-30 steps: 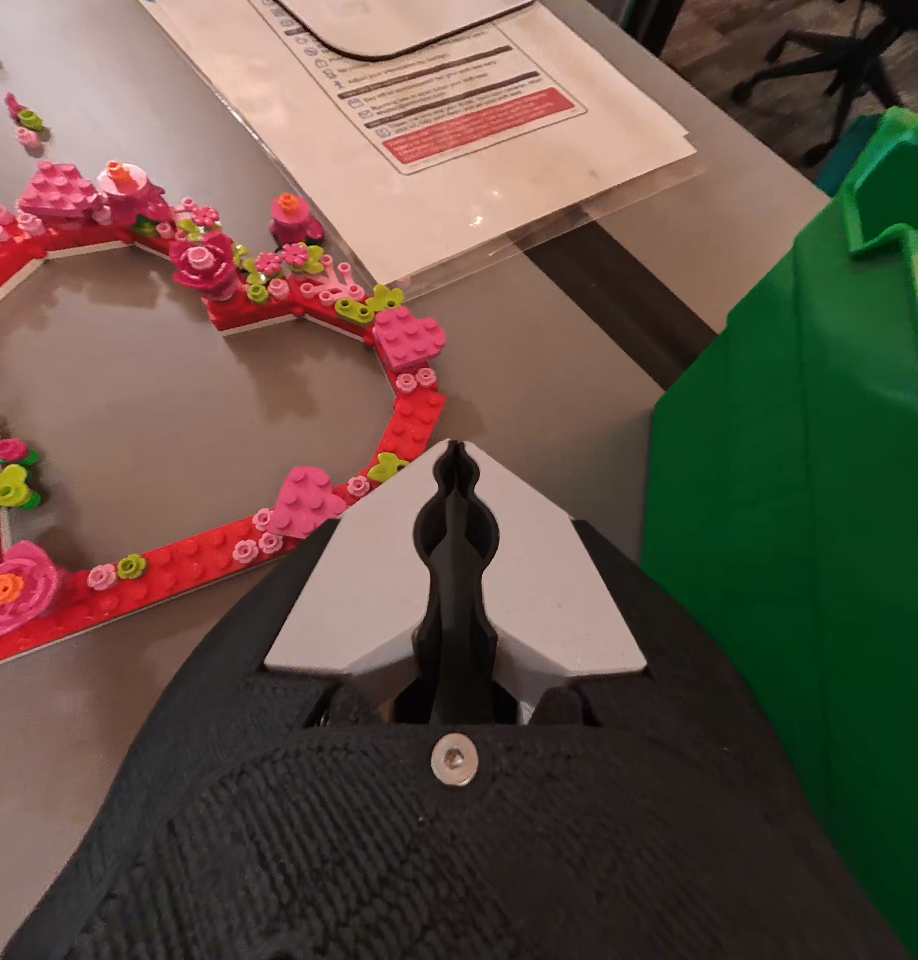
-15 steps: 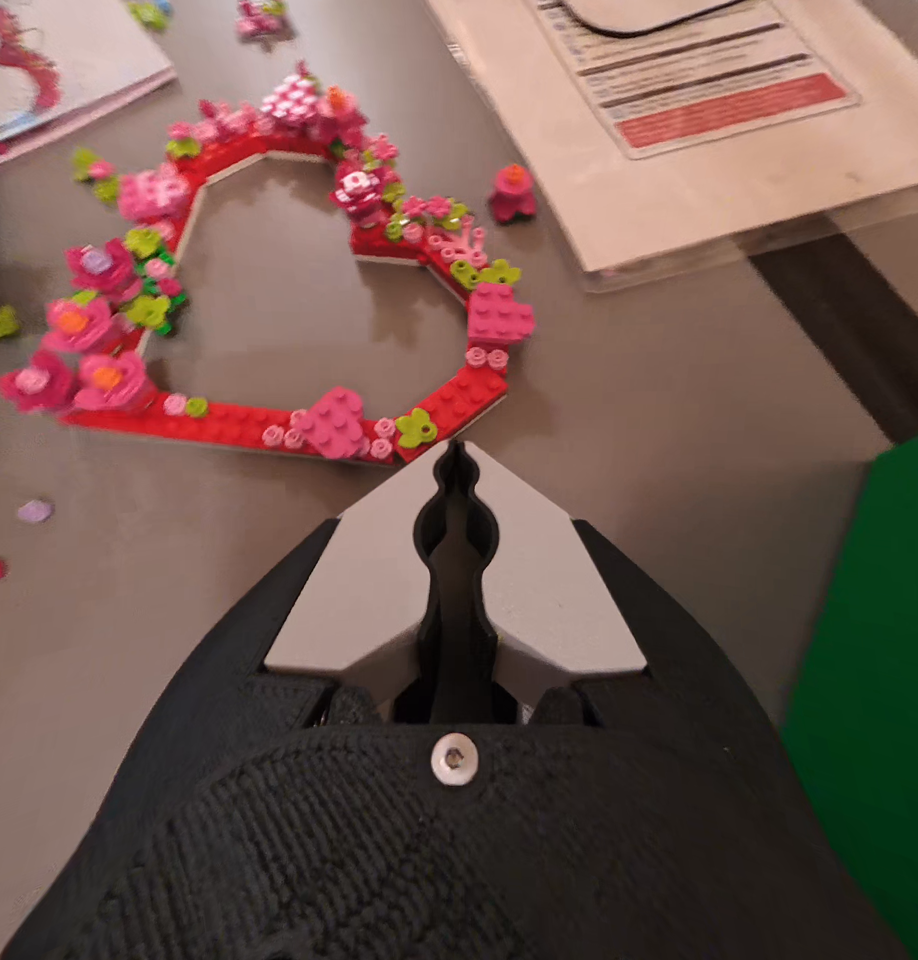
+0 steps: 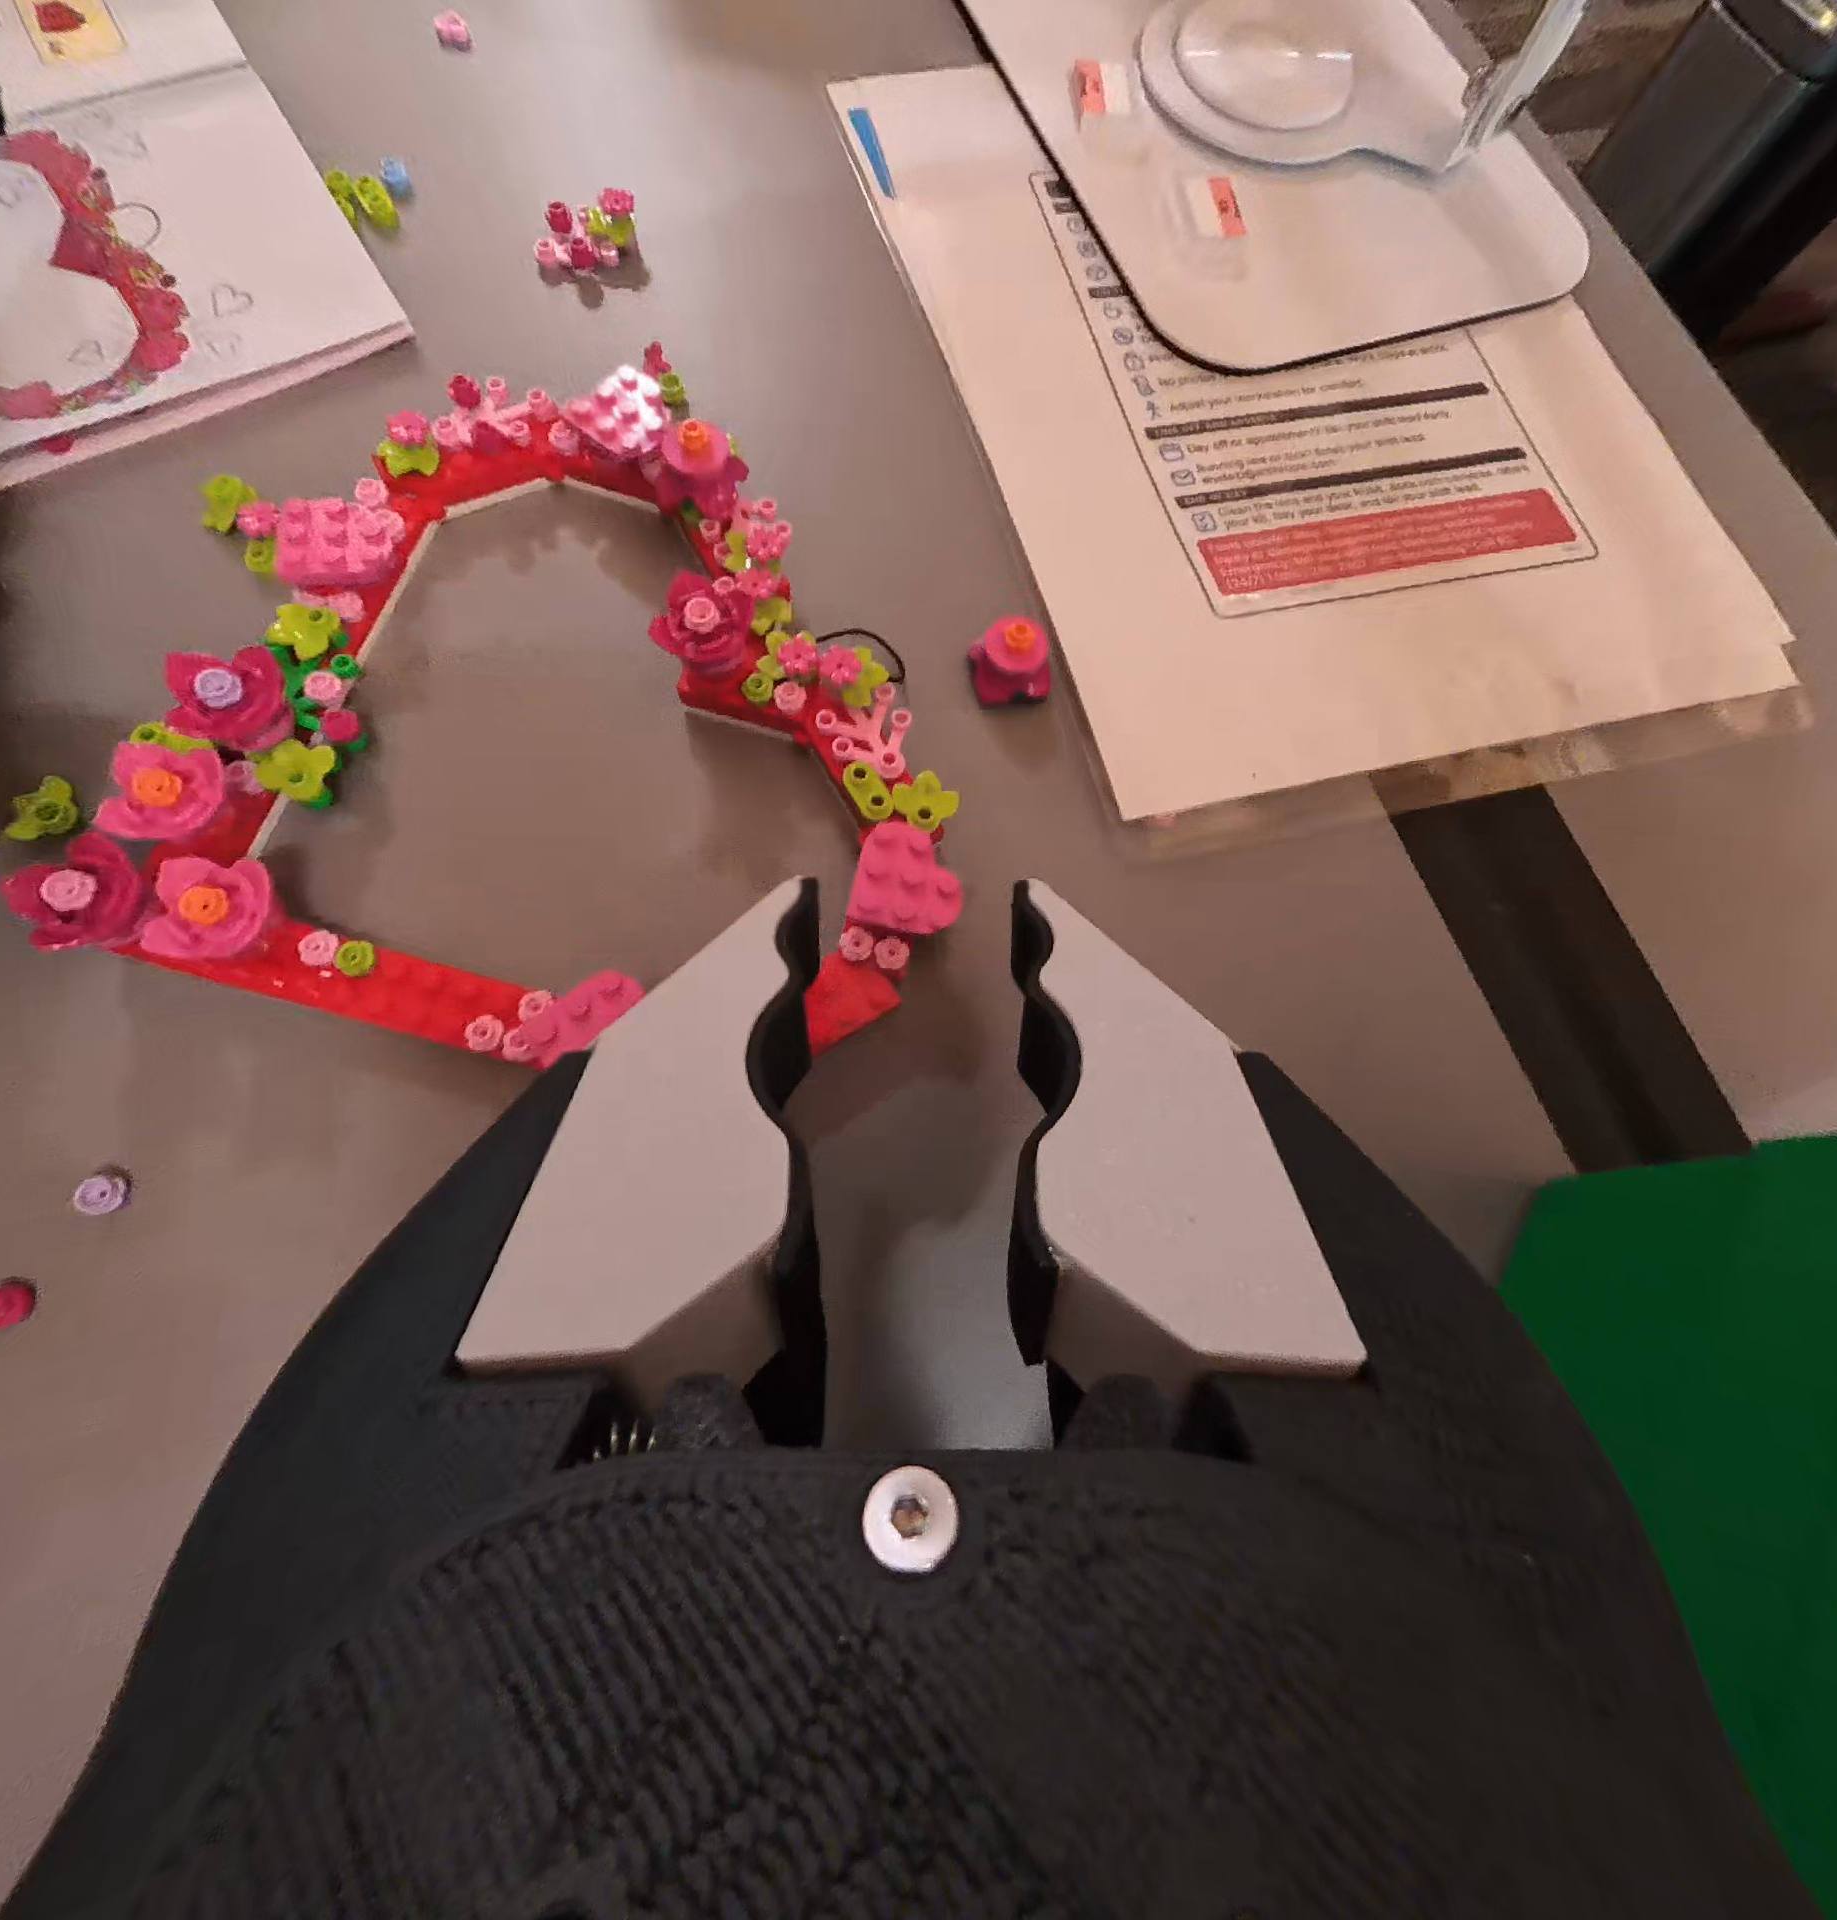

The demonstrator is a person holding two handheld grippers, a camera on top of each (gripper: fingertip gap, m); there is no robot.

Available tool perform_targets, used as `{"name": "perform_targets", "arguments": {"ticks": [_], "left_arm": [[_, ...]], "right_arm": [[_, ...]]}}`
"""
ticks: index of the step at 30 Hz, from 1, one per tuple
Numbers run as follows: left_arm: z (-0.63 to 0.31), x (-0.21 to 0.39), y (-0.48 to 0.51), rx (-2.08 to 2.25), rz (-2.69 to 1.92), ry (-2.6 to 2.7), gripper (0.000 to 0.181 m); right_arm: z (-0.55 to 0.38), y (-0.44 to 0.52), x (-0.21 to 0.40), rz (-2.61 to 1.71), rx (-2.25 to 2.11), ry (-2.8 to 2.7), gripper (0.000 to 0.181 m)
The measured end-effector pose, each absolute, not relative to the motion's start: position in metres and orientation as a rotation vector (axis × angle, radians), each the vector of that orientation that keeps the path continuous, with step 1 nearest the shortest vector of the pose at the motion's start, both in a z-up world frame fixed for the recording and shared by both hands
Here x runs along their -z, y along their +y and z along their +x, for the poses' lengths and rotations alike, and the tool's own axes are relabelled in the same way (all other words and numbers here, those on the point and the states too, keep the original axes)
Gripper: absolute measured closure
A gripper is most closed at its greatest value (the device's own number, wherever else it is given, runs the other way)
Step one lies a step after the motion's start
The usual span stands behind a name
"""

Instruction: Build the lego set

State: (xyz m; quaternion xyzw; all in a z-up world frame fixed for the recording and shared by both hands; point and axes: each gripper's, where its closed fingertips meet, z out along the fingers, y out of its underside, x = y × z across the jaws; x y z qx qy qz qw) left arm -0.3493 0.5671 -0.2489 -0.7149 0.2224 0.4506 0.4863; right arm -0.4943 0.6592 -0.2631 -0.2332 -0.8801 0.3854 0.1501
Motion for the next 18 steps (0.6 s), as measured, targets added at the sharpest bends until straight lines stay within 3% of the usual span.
{"name": "perform_targets", "arguments": {"ticks": [5,18], "left_arm": [[-0.348,0.250,0.568,-1.094,-1.741,0.551,0.175],[-0.347,0.251,0.569,-1.094,-1.744,0.565,0.175]], "right_arm": [[-0.501,0.651,0.276,-0.675,-0.976,-2.672,0.135],[-0.504,0.632,0.294,-0.540,-0.644,-2.810,0.153]]}}
